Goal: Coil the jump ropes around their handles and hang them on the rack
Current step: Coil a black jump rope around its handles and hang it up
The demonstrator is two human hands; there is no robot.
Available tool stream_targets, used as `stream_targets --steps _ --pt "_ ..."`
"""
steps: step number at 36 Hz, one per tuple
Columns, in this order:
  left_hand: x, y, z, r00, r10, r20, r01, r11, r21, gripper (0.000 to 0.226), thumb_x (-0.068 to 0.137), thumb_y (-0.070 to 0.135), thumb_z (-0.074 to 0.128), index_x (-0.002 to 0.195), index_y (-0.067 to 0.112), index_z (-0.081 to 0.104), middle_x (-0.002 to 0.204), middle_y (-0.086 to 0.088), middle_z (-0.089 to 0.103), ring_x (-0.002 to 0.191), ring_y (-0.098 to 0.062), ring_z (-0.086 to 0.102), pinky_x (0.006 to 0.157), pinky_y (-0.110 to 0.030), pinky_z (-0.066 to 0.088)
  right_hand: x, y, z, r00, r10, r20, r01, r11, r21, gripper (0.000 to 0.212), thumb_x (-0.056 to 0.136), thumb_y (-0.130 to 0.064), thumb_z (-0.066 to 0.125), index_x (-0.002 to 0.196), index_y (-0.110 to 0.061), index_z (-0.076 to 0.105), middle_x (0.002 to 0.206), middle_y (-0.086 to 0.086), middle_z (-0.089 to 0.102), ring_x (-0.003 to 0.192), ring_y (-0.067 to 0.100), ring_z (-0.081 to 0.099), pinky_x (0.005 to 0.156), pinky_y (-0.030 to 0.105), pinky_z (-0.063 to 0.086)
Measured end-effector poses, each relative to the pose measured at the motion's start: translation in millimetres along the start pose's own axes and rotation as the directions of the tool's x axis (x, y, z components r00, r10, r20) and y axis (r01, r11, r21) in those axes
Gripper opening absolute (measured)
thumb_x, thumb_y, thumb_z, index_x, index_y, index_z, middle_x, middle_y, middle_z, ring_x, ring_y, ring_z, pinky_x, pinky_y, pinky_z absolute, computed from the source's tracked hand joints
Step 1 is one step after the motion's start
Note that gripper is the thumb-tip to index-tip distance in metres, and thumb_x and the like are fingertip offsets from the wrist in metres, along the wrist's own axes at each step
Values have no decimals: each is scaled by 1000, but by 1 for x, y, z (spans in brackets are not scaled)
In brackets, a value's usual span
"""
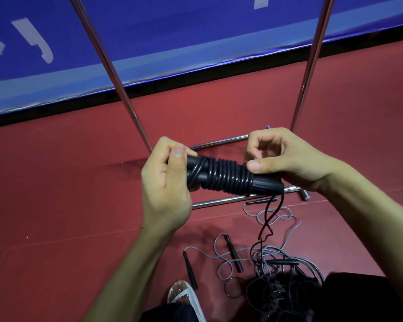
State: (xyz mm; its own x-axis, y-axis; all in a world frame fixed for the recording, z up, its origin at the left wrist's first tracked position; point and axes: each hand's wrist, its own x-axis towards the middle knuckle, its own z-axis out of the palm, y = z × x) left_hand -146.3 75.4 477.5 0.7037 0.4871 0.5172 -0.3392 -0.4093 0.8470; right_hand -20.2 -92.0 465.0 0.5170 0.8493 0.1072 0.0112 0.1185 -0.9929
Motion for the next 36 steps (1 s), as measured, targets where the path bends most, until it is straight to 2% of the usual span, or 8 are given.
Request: stream_targets --steps 3,6,10,12,22,26,33,36 --pt "2 0 -1 1000 -9 -20 9 1000 -19 29 94 40 42 72 25 53 64 -14 51 53 -37 49 46 -46 43 -1 1 -3 1000 -5 -28 5 1000 6 48 51 -53 90 60 -24 54 67 15 33 55 14 30 51 33 16" --pt "-2 3 2 1000 3 12 -3 1000 14 29 94 39 41 74 21 51 66 -11 54 58 -36 52 51 -51 47 1 4 -3 1000 4 10 -4 1000 16 47 49 -55 91 59 -25 56 61 8 39 51 12 32 48 25 21" --pt "-9 5 7 999 23 26 -23 1000 -15 28 94 31 38 73 16 49 64 -2 52 56 -9 50 51 -23 43 4 5 0 998 -40 53 38 998 48 44 50 -49 92 60 -24 57 59 -3 47 52 8 40 50 18 32" --pt "-10 5 8 999 46 23 -46 999 0 28 95 28 37 73 14 48 66 2 52 57 -3 47 54 -16 40 5 6 3 997 -62 47 59 996 70 43 51 -47 92 61 -24 57 60 -5 48 53 5 42 51 15 35" --pt "-5 -6 8 999 45 -29 -44 999 20 30 97 29 35 74 13 47 66 9 50 61 -6 44 60 -23 37 13 7 19 986 -147 -79 148 989 4 37 60 -51 86 65 -27 58 66 -7 53 61 8 45 60 18 39" --pt "-6 -9 10 1000 17 -4 -17 1000 -10 26 97 32 37 75 24 48 63 9 48 58 -7 41 57 -24 35 12 12 17 990 -117 -82 120 992 33 39 57 -52 87 63 -27 58 65 -8 53 61 7 45 59 17 39" --pt "-6 -13 13 995 -94 15 95 988 -118 25 93 41 41 73 33 53 67 -1 46 60 -22 38 51 -48 34 13 15 16 991 -81 -107 88 994 66 43 49 -57 89 60 -27 60 63 -10 54 57 3 47 56 14 41" --pt "-6 -11 12 994 -109 31 112 986 -122 25 92 42 42 72 32 54 67 2 49 59 -20 40 49 -44 35 14 17 14 994 -56 -95 65 994 93 43 48 -57 89 60 -27 61 61 -9 56 55 1 49 55 13 42"
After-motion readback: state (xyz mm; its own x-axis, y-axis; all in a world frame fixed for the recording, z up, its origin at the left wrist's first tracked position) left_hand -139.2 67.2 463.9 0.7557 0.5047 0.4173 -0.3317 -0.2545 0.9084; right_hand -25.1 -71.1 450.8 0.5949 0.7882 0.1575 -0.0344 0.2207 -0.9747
